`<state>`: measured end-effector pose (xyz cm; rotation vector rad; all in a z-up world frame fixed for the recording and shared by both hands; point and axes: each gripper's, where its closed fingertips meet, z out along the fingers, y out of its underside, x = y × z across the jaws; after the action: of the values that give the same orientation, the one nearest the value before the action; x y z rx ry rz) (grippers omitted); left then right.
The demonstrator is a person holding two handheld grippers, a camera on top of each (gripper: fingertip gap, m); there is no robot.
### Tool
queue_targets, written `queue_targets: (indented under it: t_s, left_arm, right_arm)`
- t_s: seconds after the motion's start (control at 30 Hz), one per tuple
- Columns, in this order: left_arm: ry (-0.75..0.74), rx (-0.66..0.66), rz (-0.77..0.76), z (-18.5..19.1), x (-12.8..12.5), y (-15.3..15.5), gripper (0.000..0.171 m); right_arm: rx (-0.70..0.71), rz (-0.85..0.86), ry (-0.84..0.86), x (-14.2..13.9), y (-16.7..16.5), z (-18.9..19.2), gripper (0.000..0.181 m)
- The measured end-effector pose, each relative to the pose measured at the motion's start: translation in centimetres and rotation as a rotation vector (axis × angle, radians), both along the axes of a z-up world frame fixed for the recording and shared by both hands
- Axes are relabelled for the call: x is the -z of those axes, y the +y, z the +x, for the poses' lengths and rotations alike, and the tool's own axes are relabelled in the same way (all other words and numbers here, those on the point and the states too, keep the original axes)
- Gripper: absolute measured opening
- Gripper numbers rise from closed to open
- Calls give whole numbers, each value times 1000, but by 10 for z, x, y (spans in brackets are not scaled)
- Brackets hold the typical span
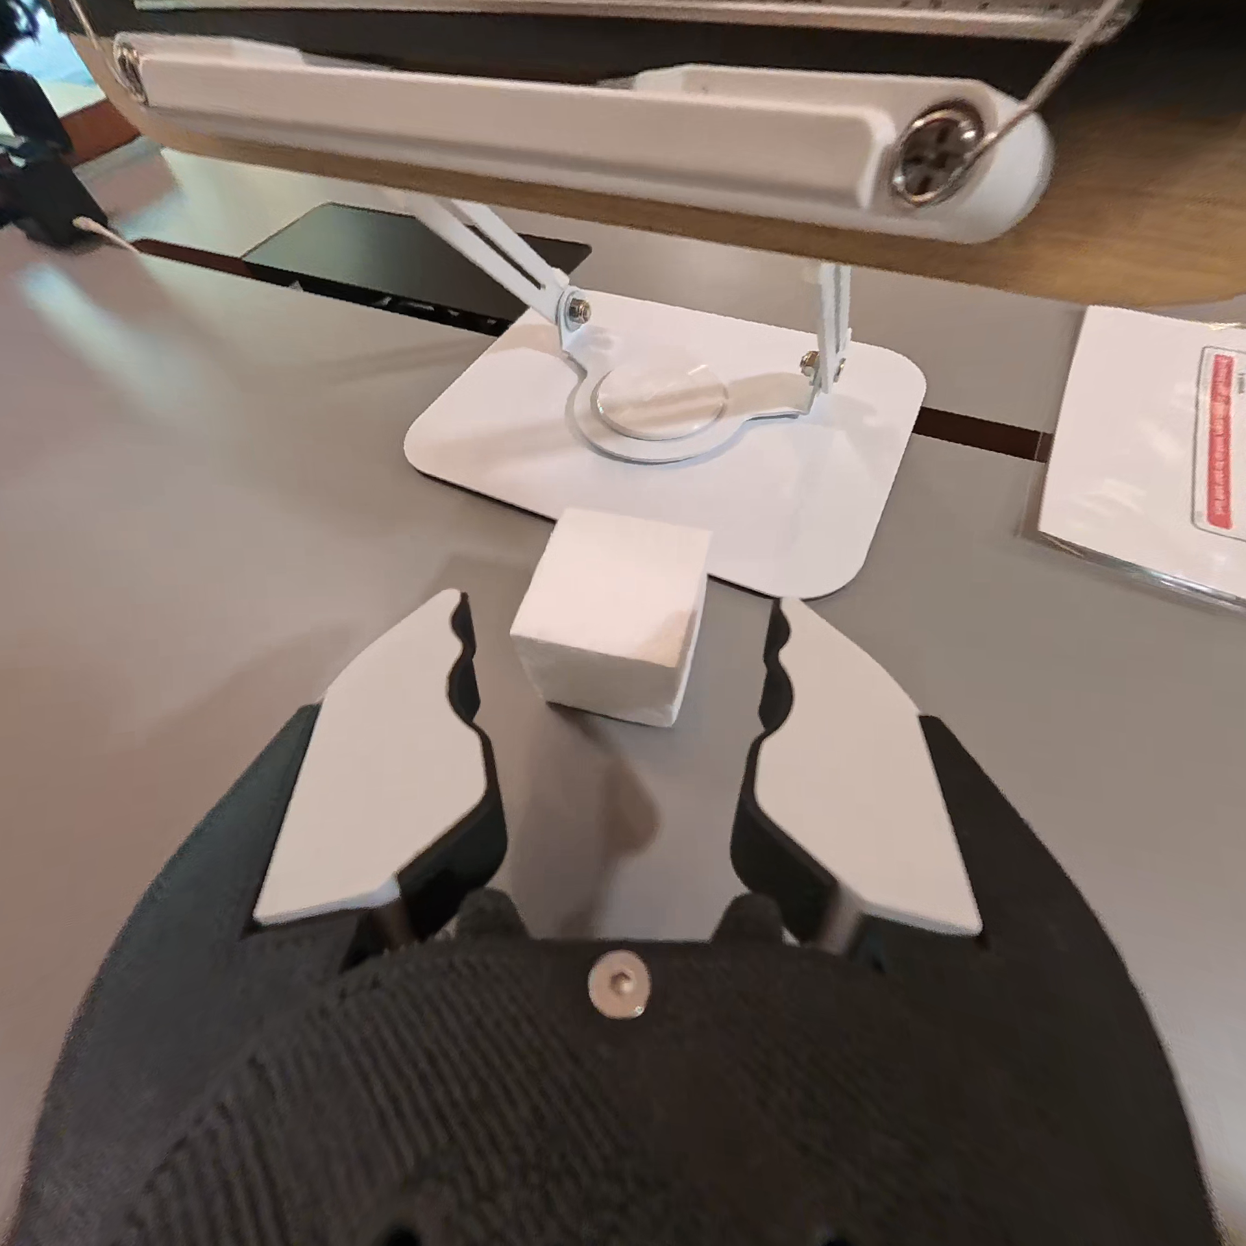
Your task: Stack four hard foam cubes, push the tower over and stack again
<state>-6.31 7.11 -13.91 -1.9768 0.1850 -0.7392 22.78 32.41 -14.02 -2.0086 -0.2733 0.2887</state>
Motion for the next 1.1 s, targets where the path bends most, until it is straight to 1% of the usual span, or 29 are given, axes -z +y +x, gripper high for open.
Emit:
queue_targets:
  t_s: [0.07, 0.13, 0.2, 0.27, 0.33, 0.4, 0.53, 0.67, 0.8, 0.97, 1.1]
  left_arm:
    - [22, 9, 15, 2, -1, -1, 29]
    - [46, 18, 24, 5, -1, -2, 29]
    - [64, 25, 35, 7, -1, -3, 29]
    - [75, 31, 39, 8, -1, -4, 29]
    - [79, 36, 33, 9, 0, -4, 29]
    - [78, 33, 29, 8, 1, -4, 29]
    - [75, 35, 19, 9, 2, -4, 29]
    - [69, 55, -3, 12, 6, -5, 29]
    - [57, 64, -18, 13, 7, -6, 29]
    - [60, 62, -28, 14, 9, -6, 29]
    - [84, 70, -25, 16, 11, -7, 30]
  right_arm:
    - [9, 10, 44, -3, 0, 3, 81]
    - [-4, -17, 107, -1, 1, 5, 82]
    - [-52, -65, 188, 2, 1, 2, 81]
    - [-116, -112, 260, 5, 1, -4, 75]
    - [-148, -129, 279, 6, -1, -7, 70]
    - [-153, -126, 232, 7, -2, -9, 68]
    - [-134, -151, 74, 18, -1, -14, 69]
    - [-100, -224, -37, 33, 2, -13, 63]
    - [-86, -213, -87, 34, 2, -13, 62]
    - [-63, -117, -43, 19, -3, -7, 61]
    - [-64, -121, -149, 24, -12, 6, 61]
